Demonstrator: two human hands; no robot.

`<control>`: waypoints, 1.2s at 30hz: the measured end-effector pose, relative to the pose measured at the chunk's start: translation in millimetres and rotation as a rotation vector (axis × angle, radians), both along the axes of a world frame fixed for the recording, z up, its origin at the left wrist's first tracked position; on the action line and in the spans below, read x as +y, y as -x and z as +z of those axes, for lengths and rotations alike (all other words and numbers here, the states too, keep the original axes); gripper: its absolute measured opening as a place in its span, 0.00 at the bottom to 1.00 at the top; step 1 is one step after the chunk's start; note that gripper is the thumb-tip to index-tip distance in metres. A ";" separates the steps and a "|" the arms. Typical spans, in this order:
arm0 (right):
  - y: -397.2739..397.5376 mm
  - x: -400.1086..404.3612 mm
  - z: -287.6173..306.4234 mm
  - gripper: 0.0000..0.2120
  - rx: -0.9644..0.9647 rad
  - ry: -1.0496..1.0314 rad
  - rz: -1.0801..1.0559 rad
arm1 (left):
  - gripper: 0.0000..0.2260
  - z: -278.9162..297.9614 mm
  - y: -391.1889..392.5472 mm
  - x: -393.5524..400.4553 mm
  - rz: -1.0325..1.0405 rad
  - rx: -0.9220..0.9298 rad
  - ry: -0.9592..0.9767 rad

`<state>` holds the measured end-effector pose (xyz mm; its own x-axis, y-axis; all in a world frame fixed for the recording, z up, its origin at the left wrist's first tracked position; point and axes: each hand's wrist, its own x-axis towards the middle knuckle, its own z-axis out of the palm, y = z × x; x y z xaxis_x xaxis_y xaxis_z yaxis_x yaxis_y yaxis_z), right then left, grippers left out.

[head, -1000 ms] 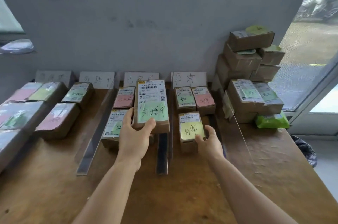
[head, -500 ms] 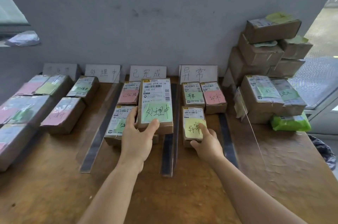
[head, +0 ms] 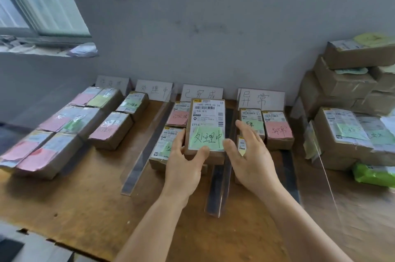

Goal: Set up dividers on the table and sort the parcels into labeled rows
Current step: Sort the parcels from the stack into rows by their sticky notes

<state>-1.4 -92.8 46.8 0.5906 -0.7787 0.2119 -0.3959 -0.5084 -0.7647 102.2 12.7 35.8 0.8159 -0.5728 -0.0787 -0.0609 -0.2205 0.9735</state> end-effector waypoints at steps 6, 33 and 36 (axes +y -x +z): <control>-32.3 32.3 18.5 0.29 -0.033 -0.025 0.155 | 0.27 18.7 -22.2 23.6 0.046 -0.063 0.063; -284.6 147.6 -1.6 0.28 0.436 0.113 0.118 | 0.26 -20.0 -276.7 113.3 -0.154 -0.087 -0.138; -299.1 137.6 -9.7 0.24 0.502 0.135 0.102 | 0.26 -26.3 -287.1 100.9 -0.176 -0.101 -0.170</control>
